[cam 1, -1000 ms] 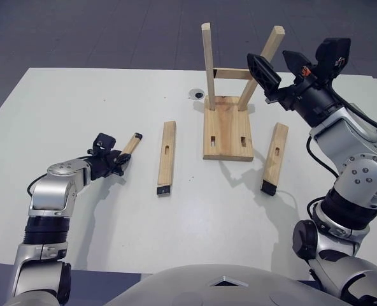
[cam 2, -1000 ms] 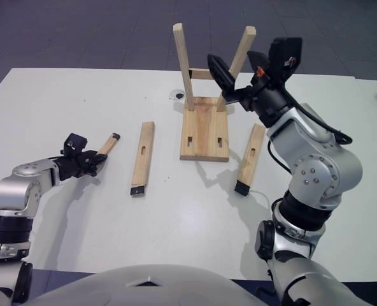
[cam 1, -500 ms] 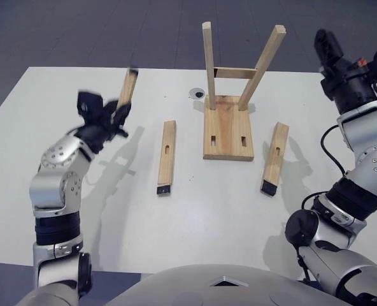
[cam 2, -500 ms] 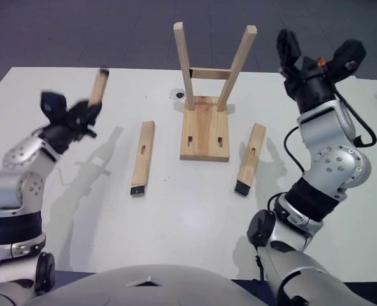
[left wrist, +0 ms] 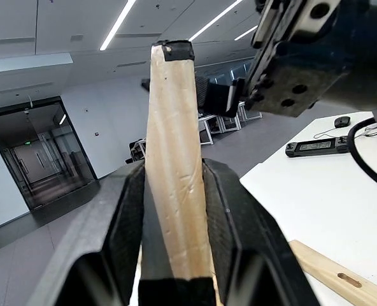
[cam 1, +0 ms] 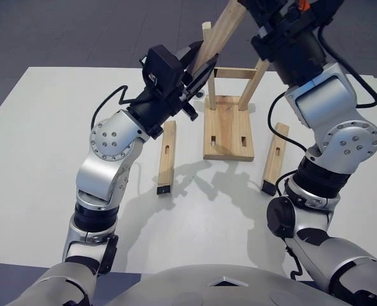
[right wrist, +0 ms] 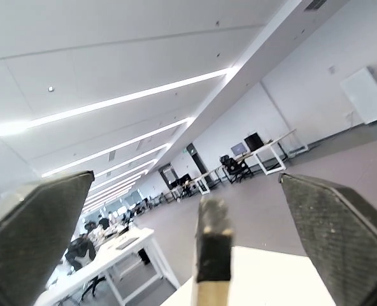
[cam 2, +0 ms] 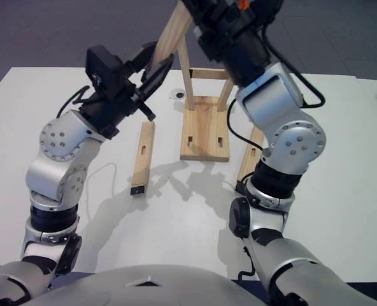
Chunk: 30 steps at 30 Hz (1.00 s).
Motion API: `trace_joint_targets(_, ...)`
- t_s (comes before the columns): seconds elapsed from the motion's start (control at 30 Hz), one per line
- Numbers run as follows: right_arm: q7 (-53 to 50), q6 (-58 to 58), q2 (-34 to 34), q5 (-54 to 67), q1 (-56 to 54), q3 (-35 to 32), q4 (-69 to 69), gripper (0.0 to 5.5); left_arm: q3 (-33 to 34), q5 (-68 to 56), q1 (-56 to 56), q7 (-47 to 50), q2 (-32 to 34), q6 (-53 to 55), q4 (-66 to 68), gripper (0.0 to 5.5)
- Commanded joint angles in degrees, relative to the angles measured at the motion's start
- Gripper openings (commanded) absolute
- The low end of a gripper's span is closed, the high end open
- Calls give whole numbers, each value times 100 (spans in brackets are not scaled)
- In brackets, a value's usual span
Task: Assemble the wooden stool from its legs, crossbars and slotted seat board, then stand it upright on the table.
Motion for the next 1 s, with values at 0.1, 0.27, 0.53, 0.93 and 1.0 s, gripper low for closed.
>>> trace_joint_targets(0.1, -8, 102, -247, 223, 209, 127, -21, 459, -149, 253, 95, 32, -105, -174, 107, 129)
trace_joint_targets(0.27, -19, 162, -500, 416, 310, 137, -63, 384, -107, 331, 151, 30, -100, -221, 139, 129)
trace_joint_targets(0.53, 27, 103, -710, 444, 409, 294, -112, 250, -175, 395, 206, 43, -146, -237, 159, 129)
trace_joint_targets(0.93, 128, -12, -936, 457, 377, 316, -27, 56, -280, 580, 300, 28, -173, -334, 255, 129)
trace_joint_targets(1.0, 155, -18, -957, 461, 362, 327, 3, 41, -282, 600, 306, 25, -172, -368, 279, 129)
